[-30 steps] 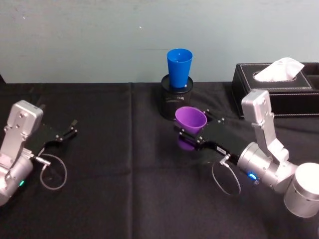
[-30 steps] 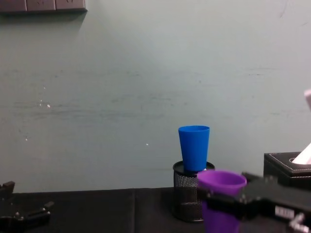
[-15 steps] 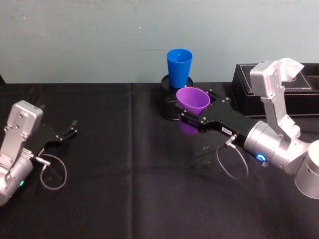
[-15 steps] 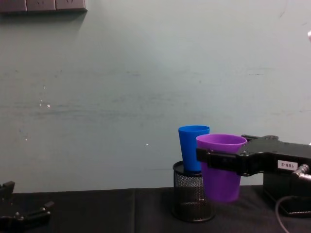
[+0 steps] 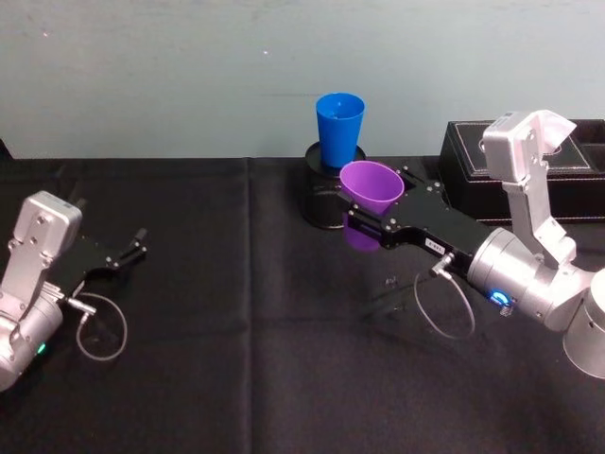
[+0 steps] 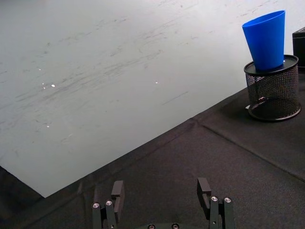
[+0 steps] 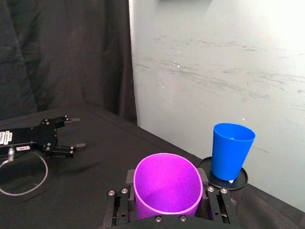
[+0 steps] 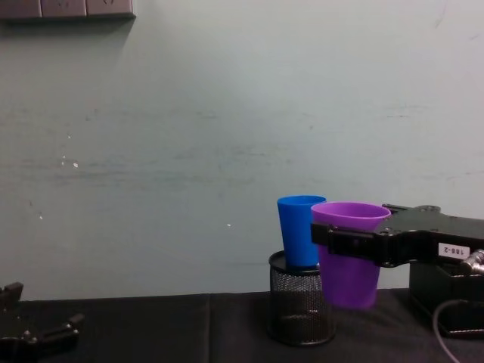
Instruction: Pick up one cup with a gripper and tap it against the other cup.
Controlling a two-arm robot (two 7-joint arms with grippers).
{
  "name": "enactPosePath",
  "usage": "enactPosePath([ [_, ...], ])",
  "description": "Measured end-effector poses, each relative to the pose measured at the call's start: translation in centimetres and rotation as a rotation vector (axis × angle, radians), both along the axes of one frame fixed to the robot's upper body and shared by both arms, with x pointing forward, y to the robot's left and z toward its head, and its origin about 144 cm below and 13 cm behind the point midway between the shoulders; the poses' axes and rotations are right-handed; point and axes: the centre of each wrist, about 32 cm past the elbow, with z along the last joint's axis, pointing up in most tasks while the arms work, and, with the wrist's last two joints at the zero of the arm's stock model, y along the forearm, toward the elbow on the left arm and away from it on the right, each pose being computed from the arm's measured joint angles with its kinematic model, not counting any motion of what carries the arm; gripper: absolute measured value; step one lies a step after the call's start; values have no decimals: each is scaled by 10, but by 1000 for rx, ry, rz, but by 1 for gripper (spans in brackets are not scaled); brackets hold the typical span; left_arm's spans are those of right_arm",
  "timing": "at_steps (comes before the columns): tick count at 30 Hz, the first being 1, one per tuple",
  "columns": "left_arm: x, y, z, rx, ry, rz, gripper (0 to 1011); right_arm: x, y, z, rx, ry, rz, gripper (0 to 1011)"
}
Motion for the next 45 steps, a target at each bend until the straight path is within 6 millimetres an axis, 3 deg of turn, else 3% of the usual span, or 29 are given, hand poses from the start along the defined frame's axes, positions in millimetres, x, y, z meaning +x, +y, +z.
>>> enactPosePath([
  [45, 0, 0, 0, 0, 0, 0, 1000, 0, 1, 0, -2, 0, 1, 735],
])
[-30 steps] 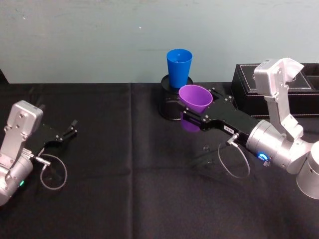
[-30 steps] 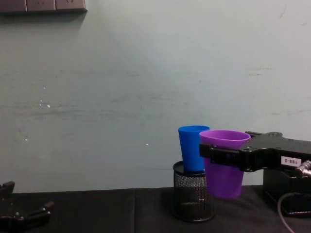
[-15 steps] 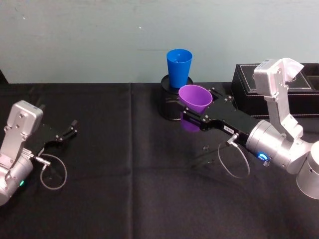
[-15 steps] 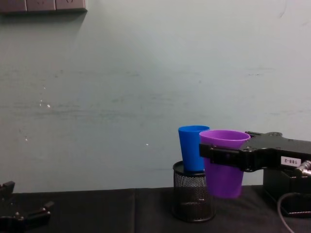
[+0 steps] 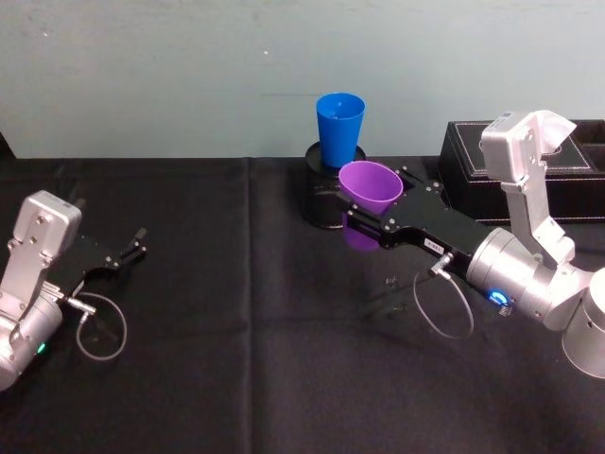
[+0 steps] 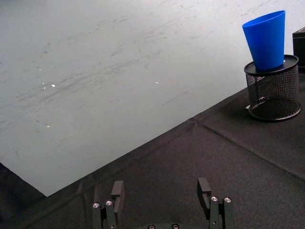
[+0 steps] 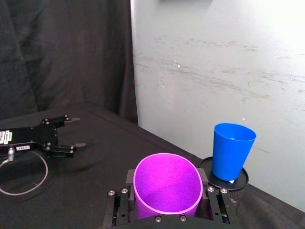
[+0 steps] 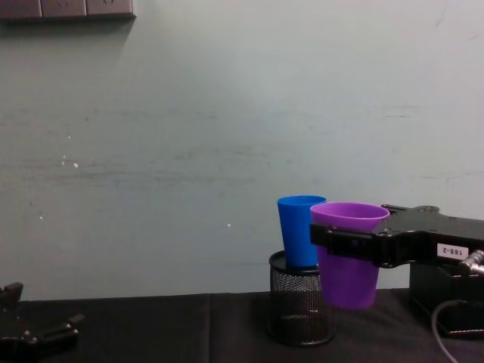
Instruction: Pick up one cup with a gripper and tap it against the other cup.
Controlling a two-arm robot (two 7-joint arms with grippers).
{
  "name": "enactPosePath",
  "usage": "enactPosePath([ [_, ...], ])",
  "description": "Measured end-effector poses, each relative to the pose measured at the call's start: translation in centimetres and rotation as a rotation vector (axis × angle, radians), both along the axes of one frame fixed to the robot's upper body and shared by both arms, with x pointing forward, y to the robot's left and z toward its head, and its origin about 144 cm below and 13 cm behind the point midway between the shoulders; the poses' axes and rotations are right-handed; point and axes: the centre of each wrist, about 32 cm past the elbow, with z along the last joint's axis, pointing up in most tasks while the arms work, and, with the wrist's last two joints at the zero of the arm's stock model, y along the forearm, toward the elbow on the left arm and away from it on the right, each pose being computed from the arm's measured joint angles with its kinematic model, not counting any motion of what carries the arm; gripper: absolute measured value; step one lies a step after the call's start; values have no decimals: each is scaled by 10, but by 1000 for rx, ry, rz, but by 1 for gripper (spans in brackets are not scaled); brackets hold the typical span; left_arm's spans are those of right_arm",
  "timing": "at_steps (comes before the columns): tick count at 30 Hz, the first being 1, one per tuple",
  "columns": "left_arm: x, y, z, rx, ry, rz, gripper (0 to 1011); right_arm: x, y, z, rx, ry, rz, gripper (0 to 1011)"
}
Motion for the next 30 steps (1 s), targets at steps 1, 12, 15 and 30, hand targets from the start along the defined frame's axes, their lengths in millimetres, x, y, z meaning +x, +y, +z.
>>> enactPosePath([
  [1, 0, 0, 0, 0, 0, 0, 1000, 0, 0, 0, 0, 0, 0, 736],
  [12, 0, 0, 0, 0, 0, 0, 1000, 0, 0, 0, 0, 0, 0, 735],
  [15, 0, 0, 0, 0, 0, 0, 1000, 0, 0, 0, 0, 0, 0, 736],
  [30, 0, 0, 0, 0, 0, 0, 1000, 0, 0, 0, 0, 0, 0, 735],
])
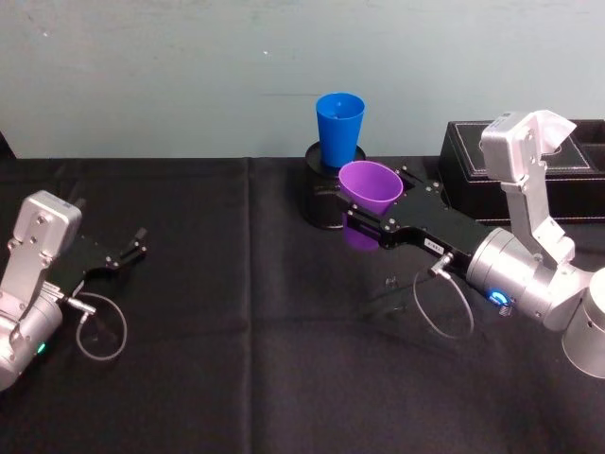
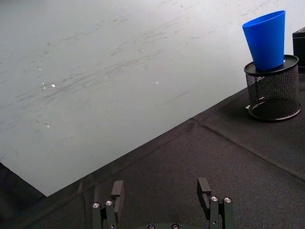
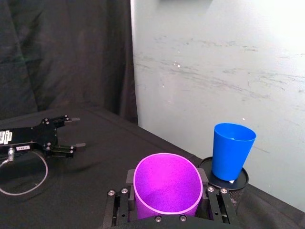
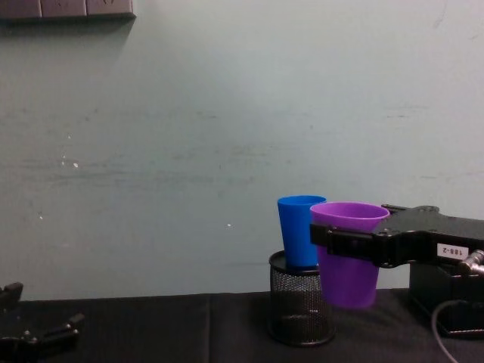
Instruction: Pick up one cup with a gripper and tap it against the other cup.
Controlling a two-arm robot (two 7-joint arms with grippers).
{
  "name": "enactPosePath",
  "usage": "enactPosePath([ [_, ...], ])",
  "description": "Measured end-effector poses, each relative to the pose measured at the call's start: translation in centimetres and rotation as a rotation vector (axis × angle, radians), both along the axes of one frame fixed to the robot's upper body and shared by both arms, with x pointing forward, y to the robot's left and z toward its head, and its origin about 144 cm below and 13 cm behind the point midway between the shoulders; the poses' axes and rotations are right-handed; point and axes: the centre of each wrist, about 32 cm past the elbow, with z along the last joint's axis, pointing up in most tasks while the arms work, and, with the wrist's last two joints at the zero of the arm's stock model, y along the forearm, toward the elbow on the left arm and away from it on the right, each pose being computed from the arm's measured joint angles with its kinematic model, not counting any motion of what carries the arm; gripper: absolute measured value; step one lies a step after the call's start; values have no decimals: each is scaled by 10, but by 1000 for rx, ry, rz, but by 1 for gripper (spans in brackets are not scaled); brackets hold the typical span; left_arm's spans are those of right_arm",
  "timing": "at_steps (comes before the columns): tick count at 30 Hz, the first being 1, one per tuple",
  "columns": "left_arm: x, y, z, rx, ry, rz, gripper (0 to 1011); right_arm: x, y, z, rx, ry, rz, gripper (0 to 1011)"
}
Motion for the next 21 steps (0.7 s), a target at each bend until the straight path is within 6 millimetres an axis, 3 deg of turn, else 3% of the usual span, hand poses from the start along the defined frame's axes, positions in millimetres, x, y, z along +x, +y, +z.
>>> enactPosePath([
  [21, 0, 0, 0, 0, 0, 0, 1000, 0, 0, 0, 0, 0, 0, 735],
])
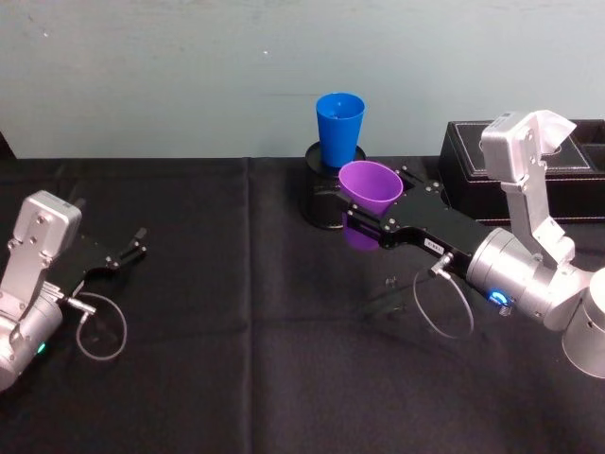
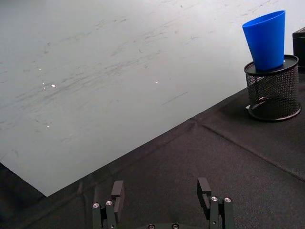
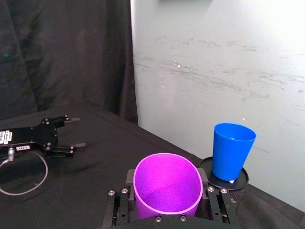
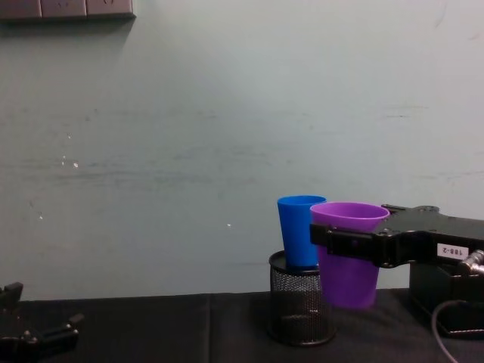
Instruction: Pick up one cup with a gripper and tap it against the other cup.
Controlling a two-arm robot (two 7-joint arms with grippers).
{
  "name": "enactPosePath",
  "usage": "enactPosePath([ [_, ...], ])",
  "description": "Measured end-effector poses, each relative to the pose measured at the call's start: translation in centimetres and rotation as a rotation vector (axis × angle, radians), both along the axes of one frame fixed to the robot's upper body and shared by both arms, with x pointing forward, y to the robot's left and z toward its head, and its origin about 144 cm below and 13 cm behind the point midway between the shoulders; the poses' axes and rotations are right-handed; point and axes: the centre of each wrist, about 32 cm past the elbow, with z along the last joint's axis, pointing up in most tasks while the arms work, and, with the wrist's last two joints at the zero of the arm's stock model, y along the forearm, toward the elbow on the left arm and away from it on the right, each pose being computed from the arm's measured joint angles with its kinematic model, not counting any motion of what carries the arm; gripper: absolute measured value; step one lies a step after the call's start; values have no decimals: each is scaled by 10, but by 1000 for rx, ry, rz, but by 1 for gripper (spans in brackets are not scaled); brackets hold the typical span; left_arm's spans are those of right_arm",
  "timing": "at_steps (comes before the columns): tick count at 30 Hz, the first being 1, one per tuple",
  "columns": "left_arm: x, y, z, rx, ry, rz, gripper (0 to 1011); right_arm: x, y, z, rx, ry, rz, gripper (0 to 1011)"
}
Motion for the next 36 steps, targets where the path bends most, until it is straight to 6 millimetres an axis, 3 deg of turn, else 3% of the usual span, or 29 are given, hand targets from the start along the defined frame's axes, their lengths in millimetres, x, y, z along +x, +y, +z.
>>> enactPosePath([
  [23, 0, 0, 0, 0, 0, 0, 1000, 1, 0, -2, -3, 7, 0, 735],
  [36, 0, 0, 0, 0, 0, 0, 1000, 23, 9, -14, -4, 32, -35, 735],
])
